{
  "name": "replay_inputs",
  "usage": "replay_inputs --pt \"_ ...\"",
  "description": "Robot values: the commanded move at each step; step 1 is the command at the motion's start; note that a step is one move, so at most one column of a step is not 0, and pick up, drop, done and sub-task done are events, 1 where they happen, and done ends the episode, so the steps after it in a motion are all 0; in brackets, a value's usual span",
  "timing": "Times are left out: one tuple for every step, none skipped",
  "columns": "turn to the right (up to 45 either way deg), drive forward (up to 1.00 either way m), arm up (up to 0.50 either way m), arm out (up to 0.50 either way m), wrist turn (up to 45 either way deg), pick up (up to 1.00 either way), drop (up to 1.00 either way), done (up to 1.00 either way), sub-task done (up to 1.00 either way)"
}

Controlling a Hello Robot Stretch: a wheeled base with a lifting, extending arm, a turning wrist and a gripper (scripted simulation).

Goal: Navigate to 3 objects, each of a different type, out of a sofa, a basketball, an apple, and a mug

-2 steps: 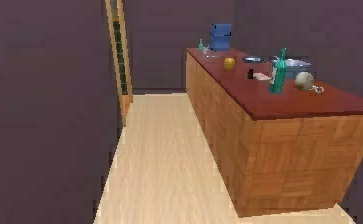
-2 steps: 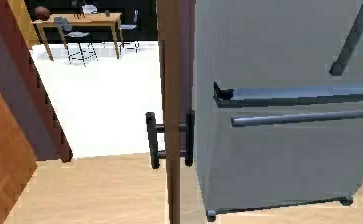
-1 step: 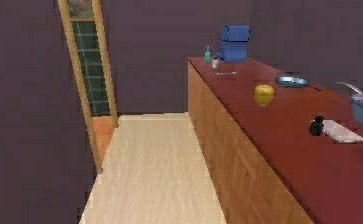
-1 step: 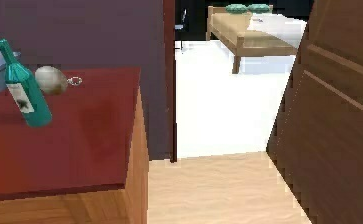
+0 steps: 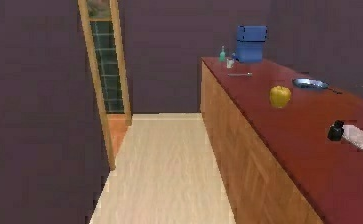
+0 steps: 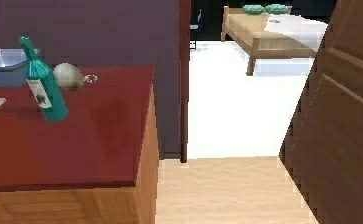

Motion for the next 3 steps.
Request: replay_inputs --pt "0.0 0.65 0.0 0.0 0.0 0.0 0.0 0.0 0.0" --pt "45.0 0.0 0.0 0.0 0.0 0.0 0.0 0.0 0.0" --pt "0.0 0.0 0.0 0.0 0.0 0.0 0.0 0.0 1.0"
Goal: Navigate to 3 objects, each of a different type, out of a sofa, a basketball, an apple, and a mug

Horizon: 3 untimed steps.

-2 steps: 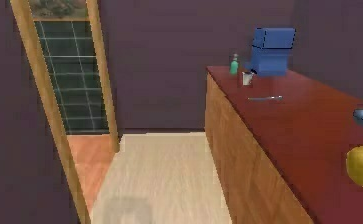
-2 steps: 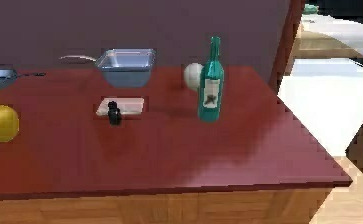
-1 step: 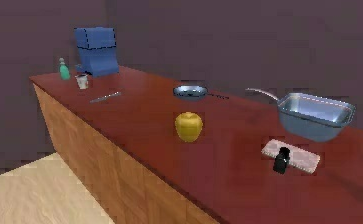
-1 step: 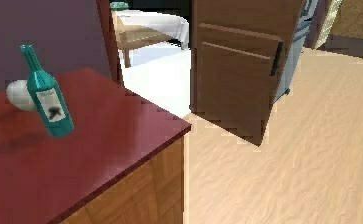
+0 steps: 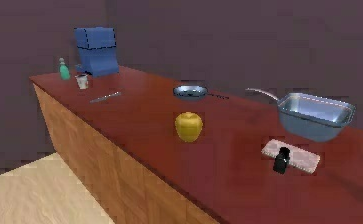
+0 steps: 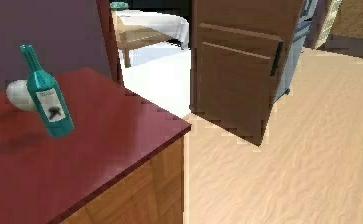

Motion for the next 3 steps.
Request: replay_inputs --pt "45.0 0.0 0.0 0.0 0.0 0.0 0.0 0.0 0.0" --pt "45.0 0.0 0.0 0.0 0.0 0.0 0.0 0.0 0.0" --pt "45.0 0.0 0.0 0.0 0.0 0.0 0.0 0.0 0.0"
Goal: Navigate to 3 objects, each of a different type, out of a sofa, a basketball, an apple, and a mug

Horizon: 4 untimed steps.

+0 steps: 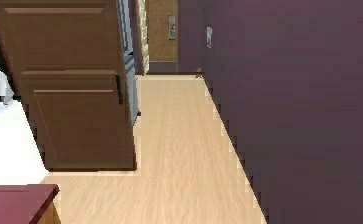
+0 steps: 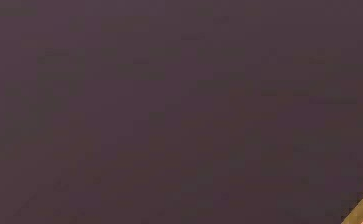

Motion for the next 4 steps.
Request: replay_inputs --pt "6.0 0.0 0.0 0.0 0.0 0.0 0.0 0.0 0.0" --pt "0.0 0.9 0.0 0.0 0.0 0.0 0.0 0.0 0.0" --pt "-45.0 0.0 0.0 0.0 0.0 0.0 0.0 0.0 0.0" --pt "-30.0 0.0 0.0 0.0 0.0 0.0 0.0 0.0 0.0"
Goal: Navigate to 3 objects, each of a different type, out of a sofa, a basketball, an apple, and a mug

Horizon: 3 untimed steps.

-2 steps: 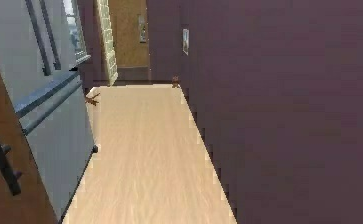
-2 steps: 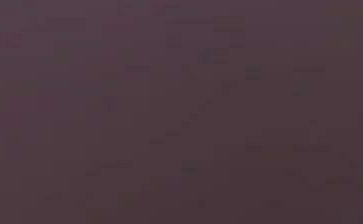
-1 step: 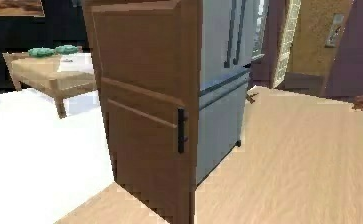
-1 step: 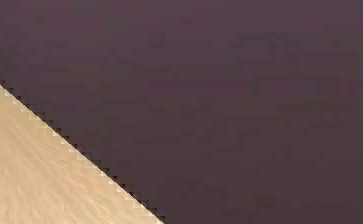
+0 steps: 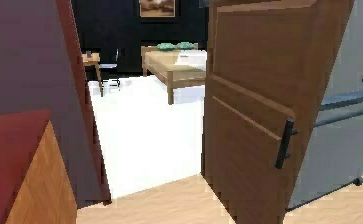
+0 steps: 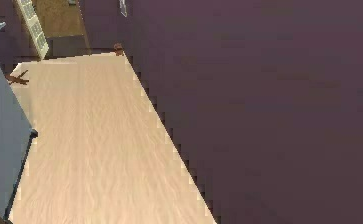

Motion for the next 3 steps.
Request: replay_inputs --pt "0.0 0.4 0.0 0.0 0.0 0.0 0.0 0.0 0.0" --pt "-21.0 0.0 0.0 0.0 0.0 0.0 0.0 0.0 0.0" --pt "0.0 0.9 0.0 0.0 0.0 0.0 0.0 0.0 0.0"
